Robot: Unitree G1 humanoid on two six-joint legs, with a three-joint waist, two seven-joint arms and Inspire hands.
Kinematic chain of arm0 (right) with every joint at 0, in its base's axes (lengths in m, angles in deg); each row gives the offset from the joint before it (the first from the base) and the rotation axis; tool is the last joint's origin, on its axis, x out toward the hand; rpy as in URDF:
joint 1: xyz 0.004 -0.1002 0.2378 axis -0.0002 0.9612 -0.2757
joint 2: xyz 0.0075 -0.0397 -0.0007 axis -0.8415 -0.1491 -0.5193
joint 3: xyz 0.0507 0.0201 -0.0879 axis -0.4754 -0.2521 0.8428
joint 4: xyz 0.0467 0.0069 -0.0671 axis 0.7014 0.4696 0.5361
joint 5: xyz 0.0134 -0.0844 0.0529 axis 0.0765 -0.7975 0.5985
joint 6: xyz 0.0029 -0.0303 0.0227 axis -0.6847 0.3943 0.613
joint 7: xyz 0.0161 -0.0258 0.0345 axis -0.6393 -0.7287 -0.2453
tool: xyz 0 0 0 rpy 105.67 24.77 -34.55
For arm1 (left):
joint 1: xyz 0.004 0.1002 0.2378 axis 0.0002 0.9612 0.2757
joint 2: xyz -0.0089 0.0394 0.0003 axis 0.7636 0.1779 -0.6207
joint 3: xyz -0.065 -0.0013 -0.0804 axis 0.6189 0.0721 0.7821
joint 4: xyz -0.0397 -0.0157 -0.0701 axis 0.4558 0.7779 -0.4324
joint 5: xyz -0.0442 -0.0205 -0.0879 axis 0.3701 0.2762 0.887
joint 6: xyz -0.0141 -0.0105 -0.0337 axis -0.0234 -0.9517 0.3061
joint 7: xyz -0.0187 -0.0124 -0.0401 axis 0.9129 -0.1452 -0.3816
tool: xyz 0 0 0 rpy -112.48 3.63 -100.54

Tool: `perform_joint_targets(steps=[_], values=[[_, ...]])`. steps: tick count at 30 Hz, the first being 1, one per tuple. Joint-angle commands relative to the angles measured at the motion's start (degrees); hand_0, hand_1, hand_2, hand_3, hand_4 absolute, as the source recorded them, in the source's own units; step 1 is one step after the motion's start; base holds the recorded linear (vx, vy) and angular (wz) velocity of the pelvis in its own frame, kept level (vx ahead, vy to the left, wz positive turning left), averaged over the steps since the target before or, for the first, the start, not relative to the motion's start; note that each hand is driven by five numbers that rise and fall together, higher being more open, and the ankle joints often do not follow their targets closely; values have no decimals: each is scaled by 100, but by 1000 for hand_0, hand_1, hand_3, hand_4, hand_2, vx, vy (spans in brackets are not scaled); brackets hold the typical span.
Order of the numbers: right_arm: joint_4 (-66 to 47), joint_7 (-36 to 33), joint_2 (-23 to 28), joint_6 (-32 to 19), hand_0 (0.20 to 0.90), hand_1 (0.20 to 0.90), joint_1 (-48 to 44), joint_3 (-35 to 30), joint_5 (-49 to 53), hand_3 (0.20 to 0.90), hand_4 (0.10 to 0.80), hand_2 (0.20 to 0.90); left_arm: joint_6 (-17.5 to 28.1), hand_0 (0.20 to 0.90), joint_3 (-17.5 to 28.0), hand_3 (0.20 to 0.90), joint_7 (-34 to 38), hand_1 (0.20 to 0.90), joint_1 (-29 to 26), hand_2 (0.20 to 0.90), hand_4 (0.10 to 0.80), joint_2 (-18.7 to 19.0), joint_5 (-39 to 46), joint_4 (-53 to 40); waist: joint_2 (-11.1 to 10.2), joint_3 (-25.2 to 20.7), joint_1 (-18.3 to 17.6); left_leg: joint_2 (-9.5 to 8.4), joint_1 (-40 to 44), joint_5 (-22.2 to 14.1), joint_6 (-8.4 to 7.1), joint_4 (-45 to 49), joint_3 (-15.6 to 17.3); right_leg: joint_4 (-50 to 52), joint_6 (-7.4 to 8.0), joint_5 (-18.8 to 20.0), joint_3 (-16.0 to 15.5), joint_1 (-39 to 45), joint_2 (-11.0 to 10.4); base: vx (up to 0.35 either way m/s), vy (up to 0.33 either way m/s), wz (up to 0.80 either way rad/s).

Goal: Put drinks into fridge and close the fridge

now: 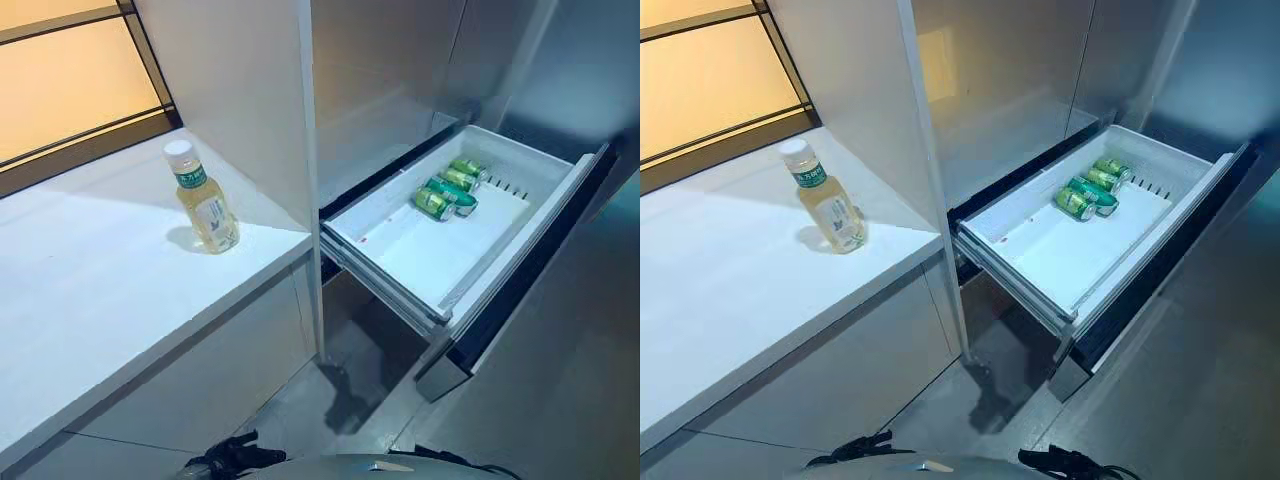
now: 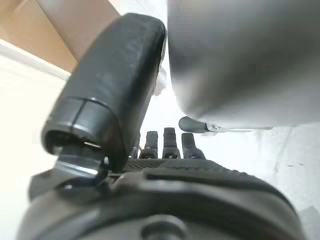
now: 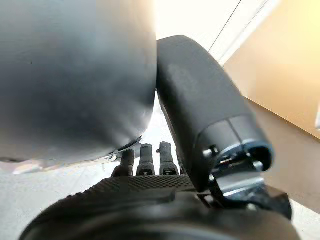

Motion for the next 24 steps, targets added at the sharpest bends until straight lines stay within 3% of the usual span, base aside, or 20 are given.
perform_joint_targets(steps=[1, 6, 10, 14, 17, 20, 24], values=[[85, 140, 42, -79, 900, 900, -122, 7, -50, 900, 800, 900, 183, 900, -173, 900, -95, 900, -175, 900, 800, -71, -6, 144, 81, 20, 48, -160, -199, -603, 182, 376, 433, 471, 74, -231, -44, -453, 204, 0, 0, 0], [89, 142, 52, -76, 900, 900, -127, 3, -44, 900, 800, 900, 194, 900, -173, 900, -53, 900, -179, 900, 800, -60, -25, 140, 87, 32, 44, -159, -186, -608, 183, 377, 434, 479, 71, -233, -47, -450, 202, 0, 0, 0], [112, 152, 56, -89, 900, 900, -132, 27, -67, 900, 800, 900, 599, 900, -456, 900, 228, 900, -220, 900, 800, 23, -1499, 122, 92, 31, 23, -149, -189, -607, 177, 386, 457, 496, 77, -235, -34, -458, 203, 0, 0, 0], [73, 152, 92, -49, 900, 900, -169, 127, -77, 900, 800, 900, 582, 900, -873, 900, -133, 900, -344, 900, 800, 116, -1780, -108, 123, 28, -31, -135, -187, -598, 173, 362, 489, 498, 85, -239, 22, -485, 223, -4, 6, -1], [-22, 144, 170, 60, 900, 900, -252, 195, -92, 900, 800, 900, 212, 900, -1034, 900, -1474, 900, -492, 900, 800, 170, -1334, -598, 177, 66, -73, -125, -195, -586, 172, 342, 507, 503, 109, -229, 85, -523, 233, -27, 23, -17], [-92, 140, 215, 157, 900, 900, -297, 189, -108, 900, 800, 900, 126, 900, -1094, 900, -2222, 900, -559, 900, 800, 246, -1106, -1089, 209, 70, -82, -118, -201, -574, 173, 317, 513, 498, 128, -214, 115, -542, 233, -12, 11, -7], [-111, 161, 294, 243, 900, 900, -366, 194, -106, 900, 800, 900, -377, 900, -1242, 900, -3627, 900, -732, 900, 800, 560, -638, -2424, 261, 74, -70, -97, -206, -542, 163, 268, 493, 492, 155, -187, 150, -568, 229, 0, 0, 0]])
